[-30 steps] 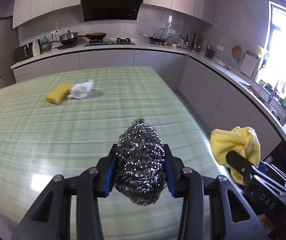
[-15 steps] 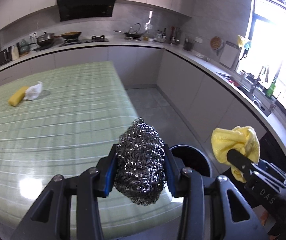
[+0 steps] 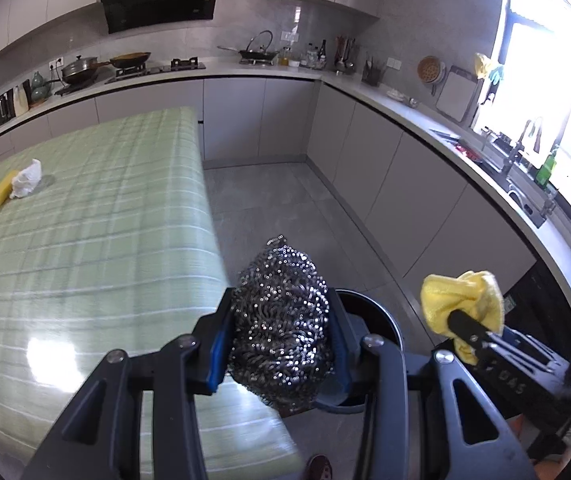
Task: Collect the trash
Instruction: 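Carry the steel scrubber and yellow cloth over the black bucket with both tools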
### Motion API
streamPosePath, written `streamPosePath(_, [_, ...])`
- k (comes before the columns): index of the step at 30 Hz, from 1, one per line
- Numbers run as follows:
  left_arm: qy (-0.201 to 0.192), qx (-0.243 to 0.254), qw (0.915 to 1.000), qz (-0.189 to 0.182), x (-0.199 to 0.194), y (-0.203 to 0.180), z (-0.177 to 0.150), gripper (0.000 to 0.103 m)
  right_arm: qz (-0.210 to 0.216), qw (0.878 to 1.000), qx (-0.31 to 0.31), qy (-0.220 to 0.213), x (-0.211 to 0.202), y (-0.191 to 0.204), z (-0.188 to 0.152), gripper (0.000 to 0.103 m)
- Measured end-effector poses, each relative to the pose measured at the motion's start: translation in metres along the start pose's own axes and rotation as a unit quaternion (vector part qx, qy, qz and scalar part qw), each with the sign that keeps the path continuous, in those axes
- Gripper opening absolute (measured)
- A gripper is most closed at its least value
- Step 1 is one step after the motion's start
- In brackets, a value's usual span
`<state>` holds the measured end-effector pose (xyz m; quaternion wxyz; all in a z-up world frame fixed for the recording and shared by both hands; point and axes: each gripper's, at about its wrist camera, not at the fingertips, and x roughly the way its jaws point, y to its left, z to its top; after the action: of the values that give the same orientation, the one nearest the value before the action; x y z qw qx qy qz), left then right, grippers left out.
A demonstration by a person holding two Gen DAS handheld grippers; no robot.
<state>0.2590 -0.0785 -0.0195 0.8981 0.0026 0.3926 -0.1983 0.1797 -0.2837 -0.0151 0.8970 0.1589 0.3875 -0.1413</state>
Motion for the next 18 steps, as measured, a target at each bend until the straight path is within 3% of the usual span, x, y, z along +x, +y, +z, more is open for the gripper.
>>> streamPosePath(4, [0.028,-0.013,0.9994,0.017,0.032,-0.031,-0.008,0.043,0.020,0.999,-0.008,0.046,0.046,-0.037,0.010,0.046])
streamPosePath(11, [0.058,-0.036,0.9962,0.054,0.077,-0.054,-0.027,0.043,0.048,0.993,-0.035,0.103,0.119,-0.067,0.009,0.048])
streamPosePath(14, [0.075,-0.046,0.9939,0.066,0.094,-0.059,-0.034,0.043,0.067,0.989,-0.043,0.128,0.147,-0.075,0.010,0.055])
streamPosePath(16, [0.083,-0.049,0.9926,0.074,0.103,-0.061,-0.039,0.043,0.064,0.988,-0.046,0.136,0.160,-0.079,0.010,0.069])
streamPosePath(18, [0.089,-0.053,0.9913,0.080,0.110,-0.063,-0.042,0.043,0.068,0.988,-0.038,0.134,0.169,-0.085,0.012,0.069])
